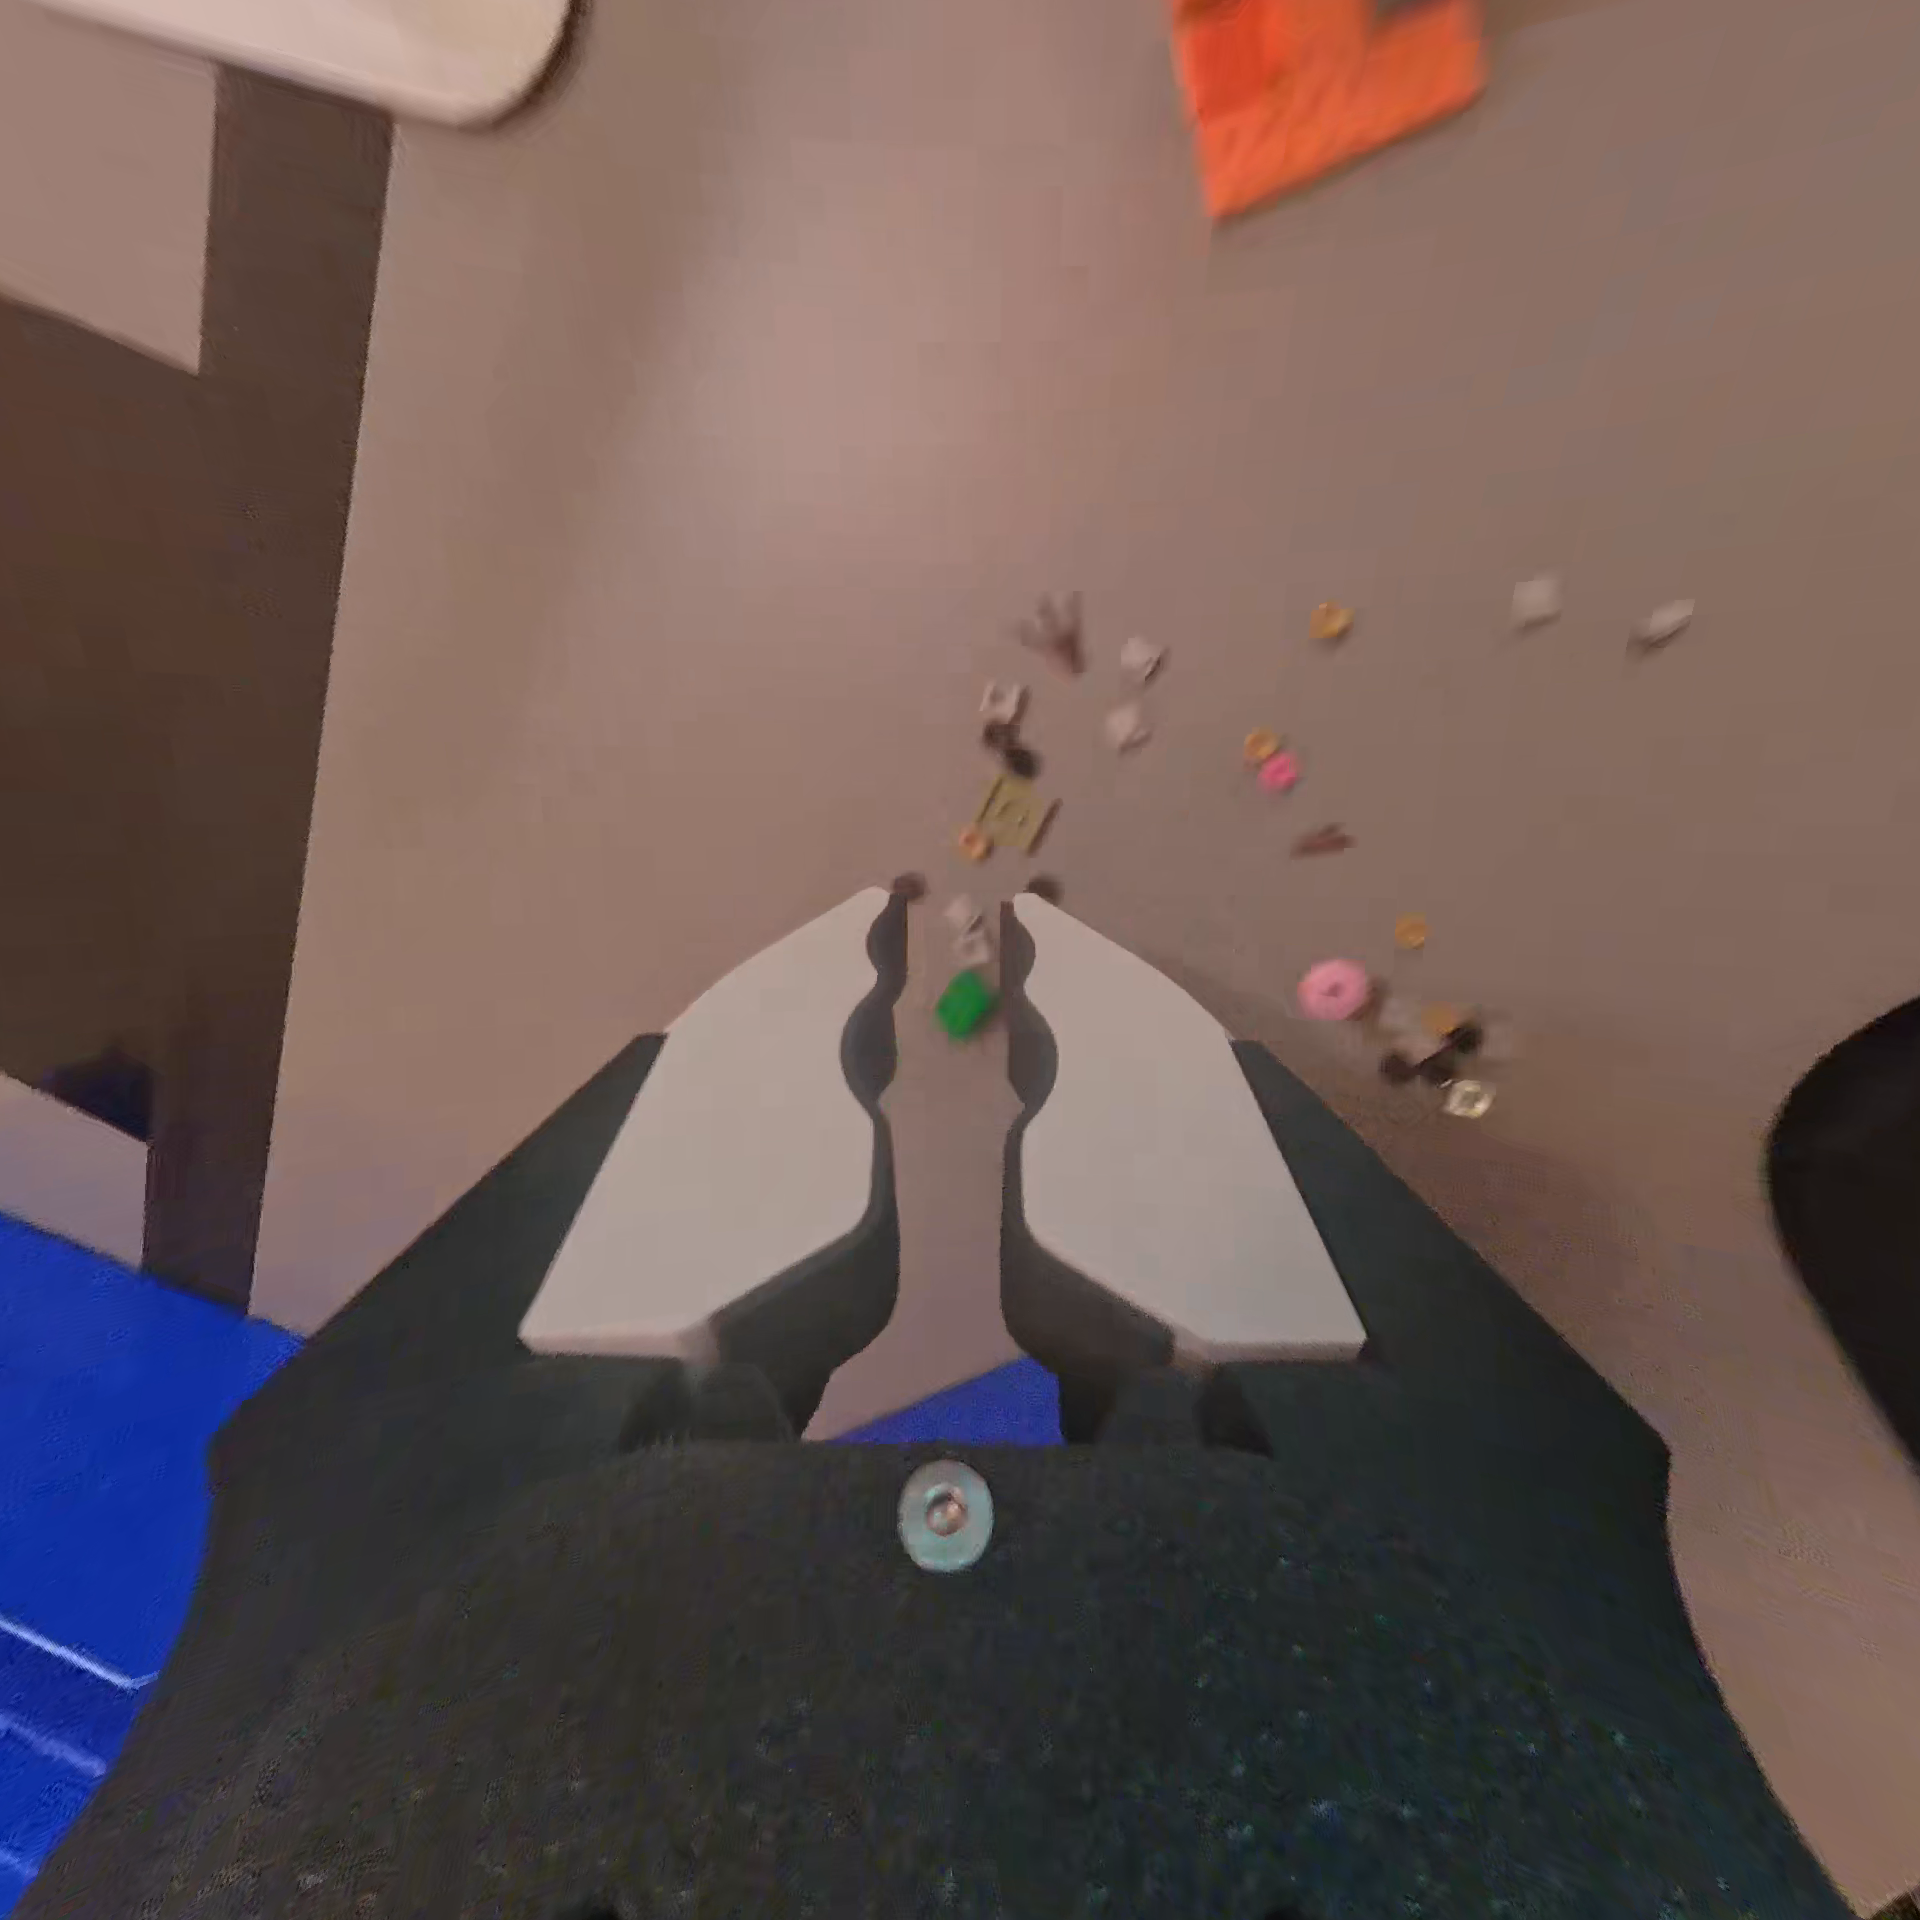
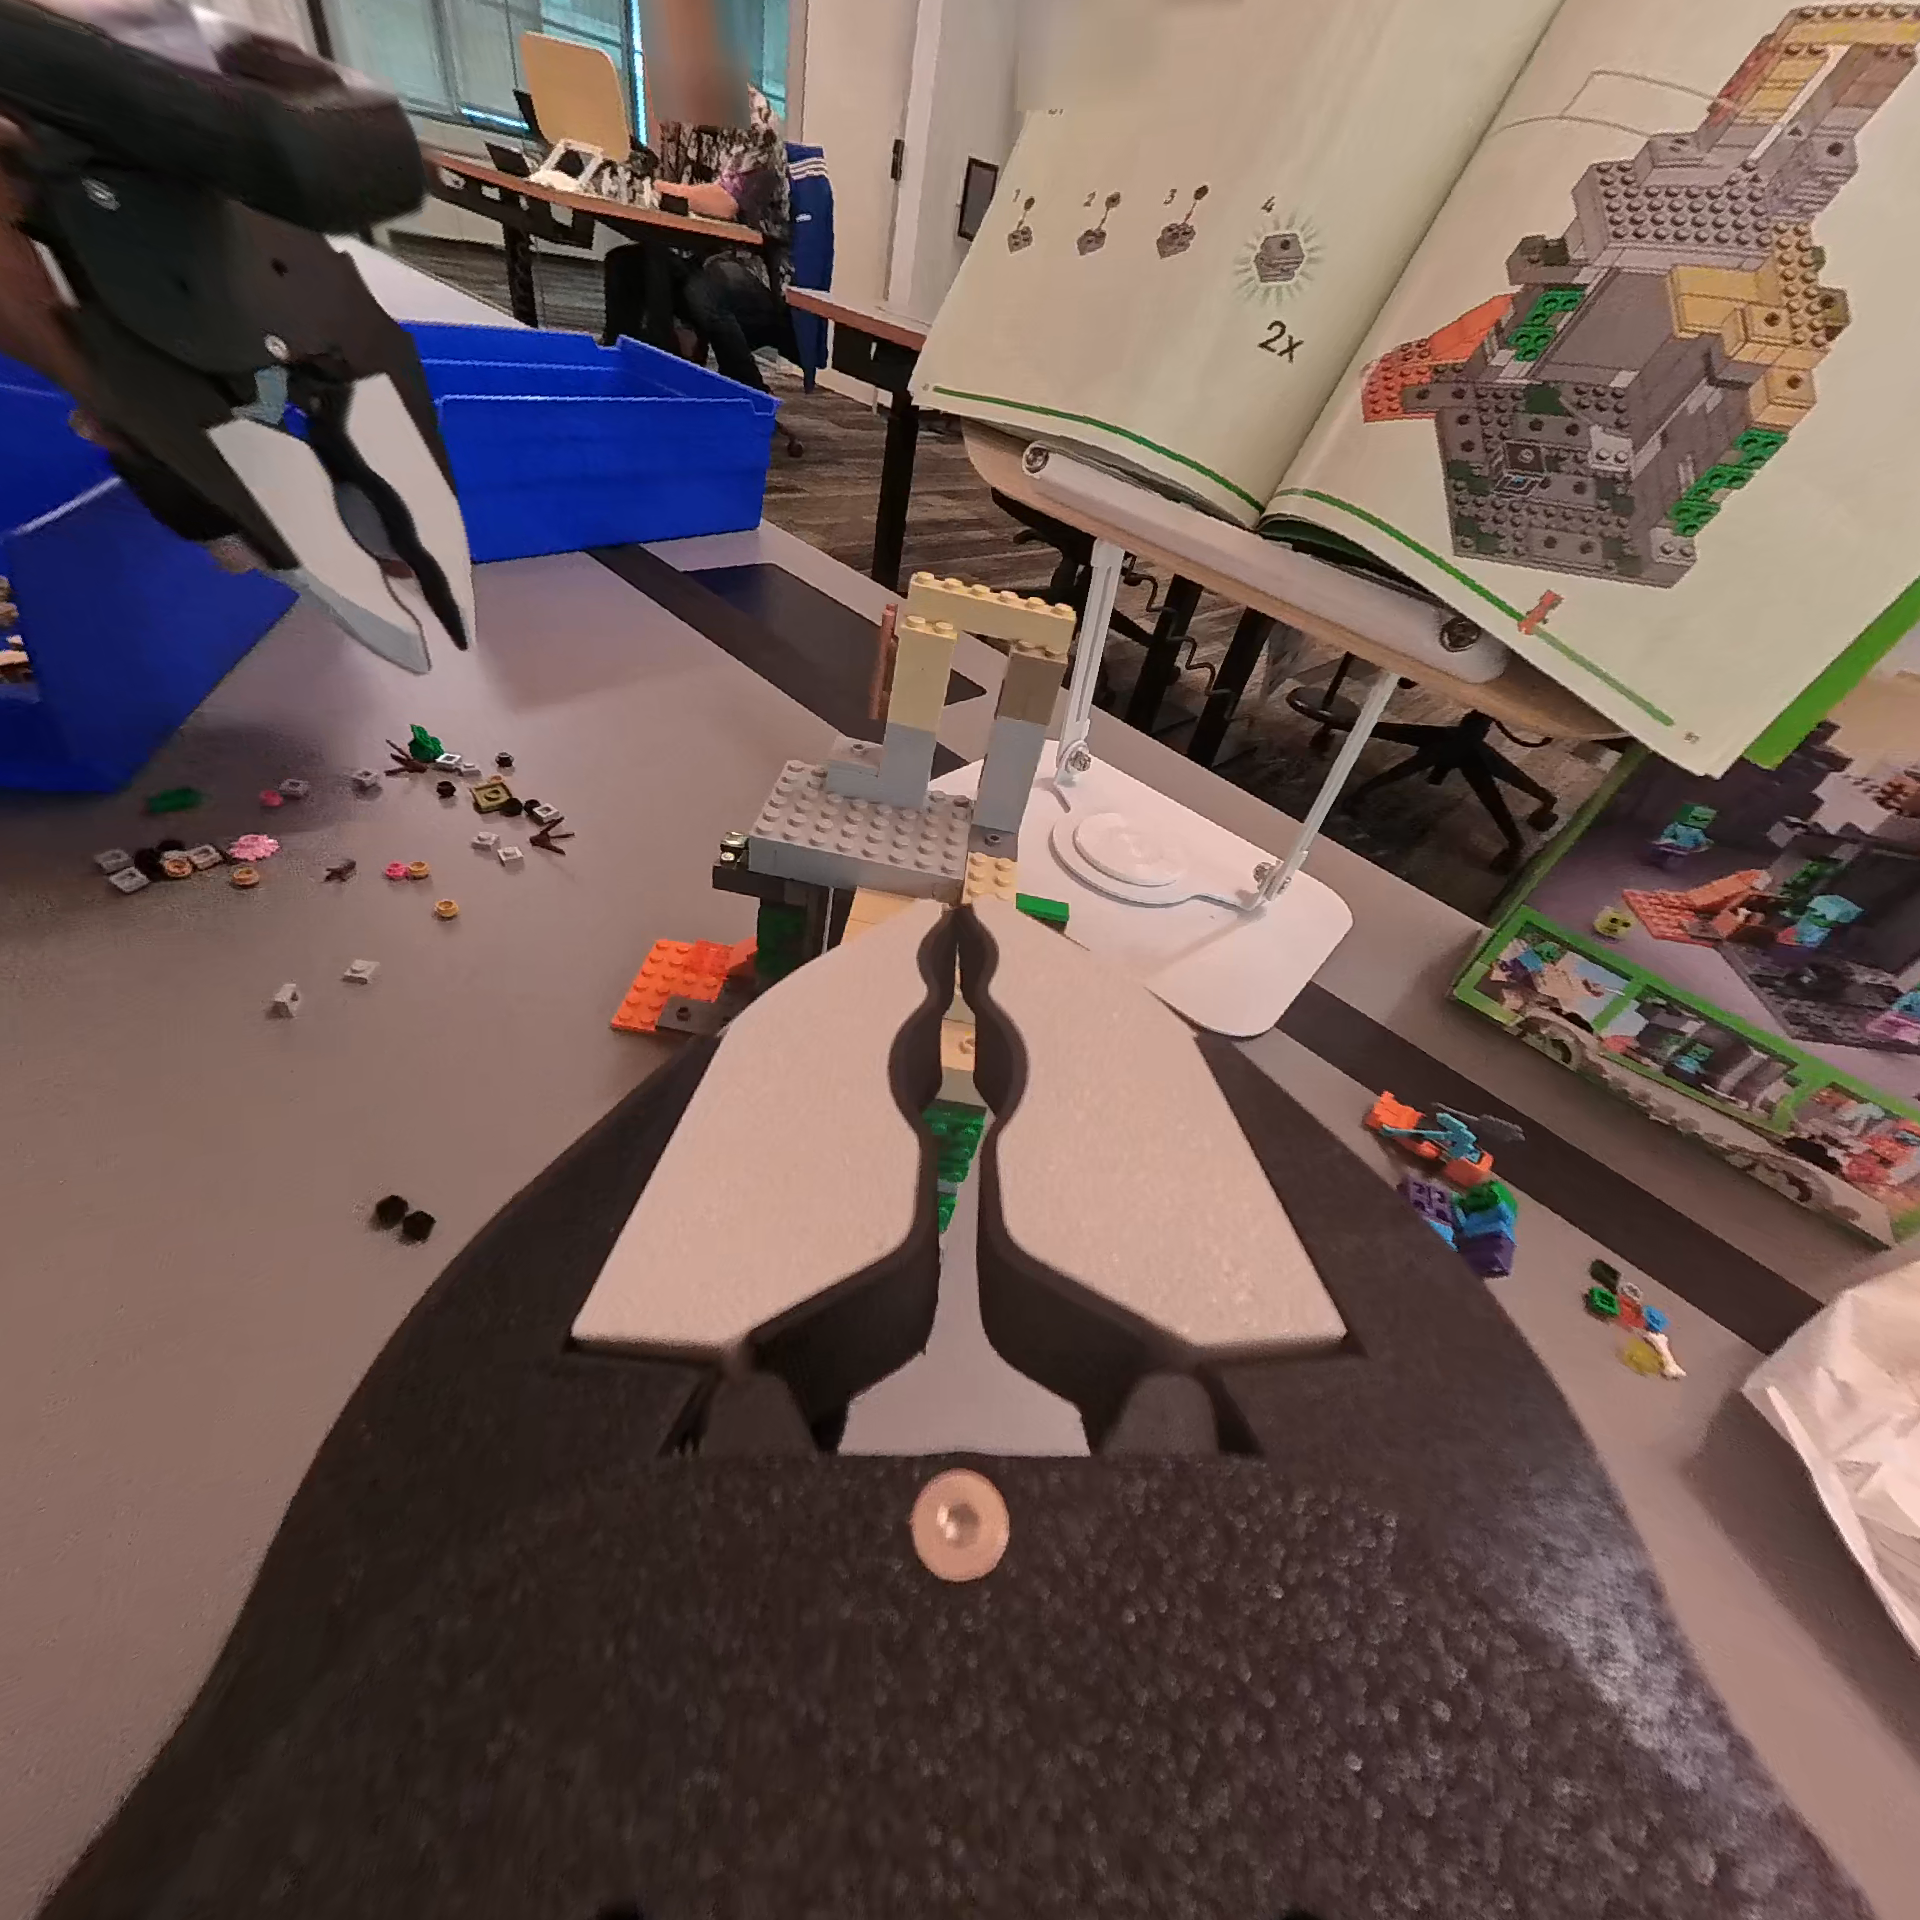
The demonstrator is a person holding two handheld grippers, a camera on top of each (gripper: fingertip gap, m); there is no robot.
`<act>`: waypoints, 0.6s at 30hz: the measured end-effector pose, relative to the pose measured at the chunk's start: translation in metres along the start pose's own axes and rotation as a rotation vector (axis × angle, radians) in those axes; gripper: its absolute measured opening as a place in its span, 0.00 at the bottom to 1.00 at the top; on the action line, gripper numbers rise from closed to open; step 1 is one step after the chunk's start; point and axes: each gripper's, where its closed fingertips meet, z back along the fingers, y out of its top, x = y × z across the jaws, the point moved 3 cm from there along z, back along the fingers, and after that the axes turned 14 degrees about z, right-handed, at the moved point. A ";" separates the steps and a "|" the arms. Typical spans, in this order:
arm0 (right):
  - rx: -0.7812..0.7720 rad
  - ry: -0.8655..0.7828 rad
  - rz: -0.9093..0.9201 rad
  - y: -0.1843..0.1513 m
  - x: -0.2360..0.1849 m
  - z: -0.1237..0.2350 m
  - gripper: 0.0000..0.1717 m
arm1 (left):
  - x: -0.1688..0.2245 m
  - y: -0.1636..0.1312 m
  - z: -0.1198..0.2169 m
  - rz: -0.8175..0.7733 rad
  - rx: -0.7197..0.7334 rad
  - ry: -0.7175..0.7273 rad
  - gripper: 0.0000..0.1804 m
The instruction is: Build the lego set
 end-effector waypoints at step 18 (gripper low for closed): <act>-0.025 -0.007 -0.008 -0.010 0.005 -0.001 0.00 | -0.021 -0.019 -0.059 0.008 -0.166 -0.090 0.09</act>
